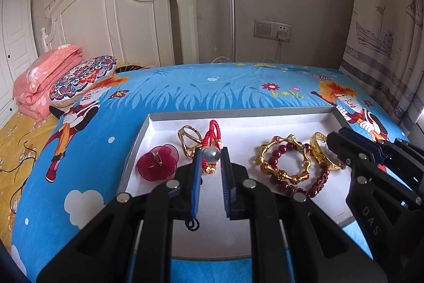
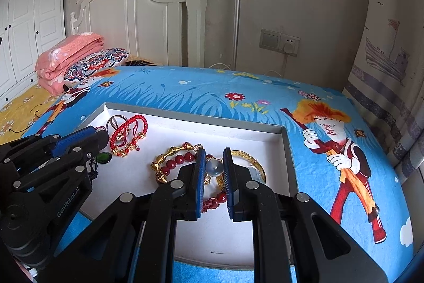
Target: Organize jewelry
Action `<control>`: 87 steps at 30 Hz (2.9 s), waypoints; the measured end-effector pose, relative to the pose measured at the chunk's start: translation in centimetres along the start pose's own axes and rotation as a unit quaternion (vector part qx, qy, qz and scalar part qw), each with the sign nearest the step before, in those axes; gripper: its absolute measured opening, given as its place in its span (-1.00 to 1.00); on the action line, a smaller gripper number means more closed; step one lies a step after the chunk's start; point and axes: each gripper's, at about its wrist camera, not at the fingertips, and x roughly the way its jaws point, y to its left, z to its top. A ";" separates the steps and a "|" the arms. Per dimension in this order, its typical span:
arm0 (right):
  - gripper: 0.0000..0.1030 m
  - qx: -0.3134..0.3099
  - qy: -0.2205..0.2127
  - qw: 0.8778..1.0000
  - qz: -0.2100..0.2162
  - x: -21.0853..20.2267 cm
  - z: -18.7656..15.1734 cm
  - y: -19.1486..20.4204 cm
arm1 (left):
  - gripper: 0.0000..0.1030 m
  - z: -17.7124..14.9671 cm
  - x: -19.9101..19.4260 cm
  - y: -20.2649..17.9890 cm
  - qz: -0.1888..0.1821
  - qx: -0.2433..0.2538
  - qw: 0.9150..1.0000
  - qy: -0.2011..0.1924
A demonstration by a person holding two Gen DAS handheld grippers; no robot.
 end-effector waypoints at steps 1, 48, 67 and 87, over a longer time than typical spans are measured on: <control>-0.71 0.000 0.002 1.000 0.000 0.1 0.0 0.0 | -0.73 0.0 0.0 0.0 0.002 0.000 1.000 0.000; 0.63 0.045 -0.006 0.999 -0.015 -7.0 -1.2 -2.1 | 0.91 -1.9 -7.2 2.6 0.026 -0.036 0.999 -0.027; 0.64 0.044 0.002 0.999 -0.015 -7.1 -1.9 -2.1 | 0.91 -2.5 -7.9 2.9 0.026 -0.033 0.999 -0.025; 0.64 0.045 0.006 0.999 -0.018 -7.0 -2.1 -2.1 | 0.91 -3.2 -7.3 3.0 0.025 -0.035 0.999 -0.007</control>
